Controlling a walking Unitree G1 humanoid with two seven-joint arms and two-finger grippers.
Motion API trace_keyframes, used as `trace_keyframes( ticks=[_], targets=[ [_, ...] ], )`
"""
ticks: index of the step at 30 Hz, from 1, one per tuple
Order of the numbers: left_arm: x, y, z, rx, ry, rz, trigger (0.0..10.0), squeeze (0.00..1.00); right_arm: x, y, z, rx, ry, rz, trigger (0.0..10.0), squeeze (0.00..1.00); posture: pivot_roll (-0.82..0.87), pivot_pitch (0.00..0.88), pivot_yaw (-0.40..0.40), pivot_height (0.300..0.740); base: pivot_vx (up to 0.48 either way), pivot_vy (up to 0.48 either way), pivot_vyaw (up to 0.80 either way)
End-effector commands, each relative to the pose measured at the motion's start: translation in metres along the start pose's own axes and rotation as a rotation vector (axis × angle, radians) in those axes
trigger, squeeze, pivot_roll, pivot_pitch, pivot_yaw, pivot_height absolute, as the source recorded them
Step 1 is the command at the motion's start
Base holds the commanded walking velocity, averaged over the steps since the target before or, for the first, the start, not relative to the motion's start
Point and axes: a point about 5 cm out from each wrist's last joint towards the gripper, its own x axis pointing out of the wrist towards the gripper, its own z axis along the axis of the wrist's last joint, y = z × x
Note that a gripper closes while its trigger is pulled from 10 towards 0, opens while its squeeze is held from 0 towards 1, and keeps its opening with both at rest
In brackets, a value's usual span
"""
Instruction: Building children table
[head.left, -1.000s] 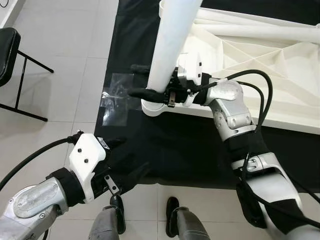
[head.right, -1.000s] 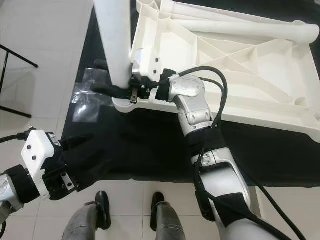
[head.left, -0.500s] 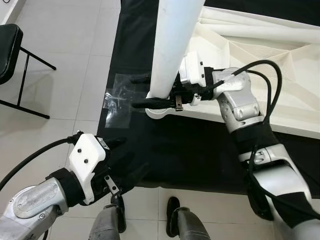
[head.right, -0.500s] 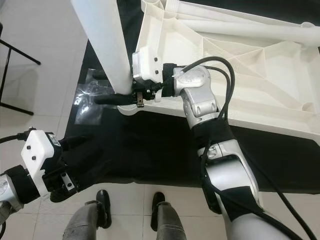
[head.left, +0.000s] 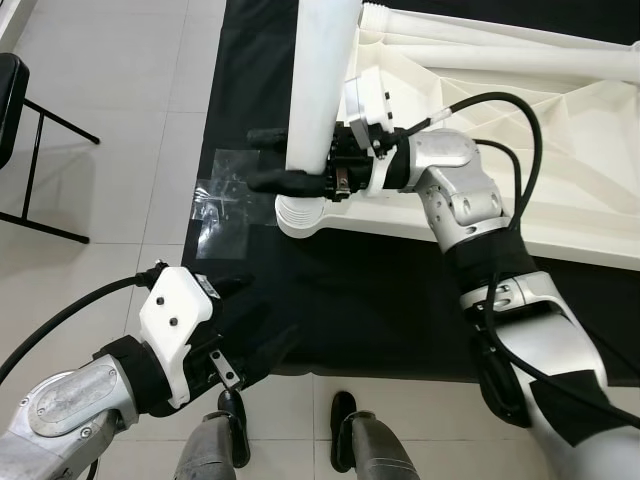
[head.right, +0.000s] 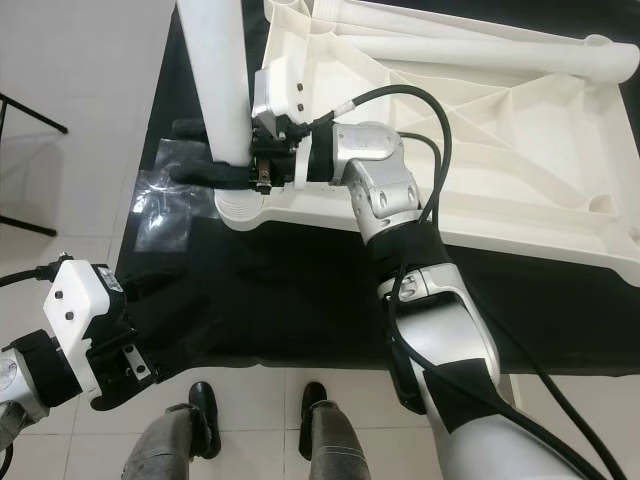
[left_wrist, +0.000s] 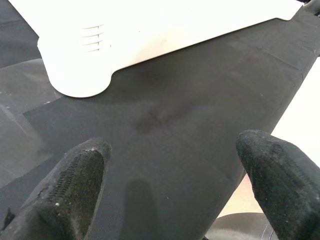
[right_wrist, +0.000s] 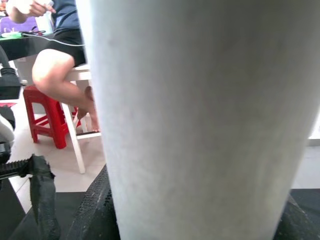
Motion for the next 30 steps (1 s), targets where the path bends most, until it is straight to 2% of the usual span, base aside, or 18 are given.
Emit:
trace_keyframes(
  ticks=[1, 8, 13, 15, 20, 26, 28, 29, 30],
  targets=[
    [-0.001, -0.006, -0.003, -0.014, 0.014, -0.029, 10.0, 0.00, -0.007, 0.012, -0.040, 0.158, 0.099, -0.003, 10.0, 0.00, 0.13, 0.469, -0.093, 0.740, 0.000, 0.000, 0.00],
    [-0.001, -0.005, -0.003, -0.013, 0.015, -0.032, 10.0, 0.00, -0.012, 0.022, -0.043, 0.169, 0.089, 0.115, 10.0, 0.00, 0.13, 0.469, -0.090, 0.740, 0.000, 0.000, 0.00],
    [-0.001, -0.005, -0.003, -0.011, 0.014, -0.032, 10.0, 0.00, -0.010, 0.021, -0.049, 0.175, 0.134, 0.130, 10.0, 0.00, 0.13, 0.472, -0.090, 0.740, 0.000, 0.000, 0.00],
    [-0.002, -0.005, -0.002, -0.008, 0.015, -0.028, 10.0, 0.00, -0.008, 0.018, -0.055, 0.158, 0.186, 0.081, 10.0, 0.00, 0.13, 0.477, -0.093, 0.740, 0.000, 0.000, 0.00],
    [-0.004, -0.005, -0.001, -0.006, 0.018, -0.023, 10.0, 0.00, -0.008, 0.019, -0.058, 0.154, 0.200, 0.057, 10.0, 0.00, 0.13, 0.483, -0.095, 0.740, 0.000, 0.000, 0.00],
    [-0.004, -0.004, -0.002, -0.007, 0.019, -0.019, 10.0, 0.00, -0.018, 0.023, -0.069, 0.194, 0.235, -0.067, 10.0, 0.00, 0.12, 0.483, -0.103, 0.740, 0.000, 0.000, 0.00],
    [-0.003, -0.005, -0.003, -0.007, 0.018, -0.018, 10.0, 0.00, -0.026, 0.031, -0.094, 0.306, 0.341, -0.359, 10.0, 0.00, 0.12, 0.480, -0.122, 0.740, 0.000, 0.000, 0.00],
    [-0.003, -0.005, -0.003, -0.007, 0.018, -0.018, 10.0, 0.00, -0.026, 0.031, -0.094, 0.306, 0.341, -0.359, 10.0, 0.00, 0.12, 0.480, -0.122, 0.740, 0.000, 0.000, 0.00],
    [-0.003, -0.006, -0.002, -0.004, 0.016, -0.017, 10.0, 0.00, -0.035, 0.064, -0.117, 0.378, 0.470, -0.809, 10.0, 0.00, 0.13, 0.473, -0.148, 0.740, 0.000, 0.000, 0.00]
  ],
)
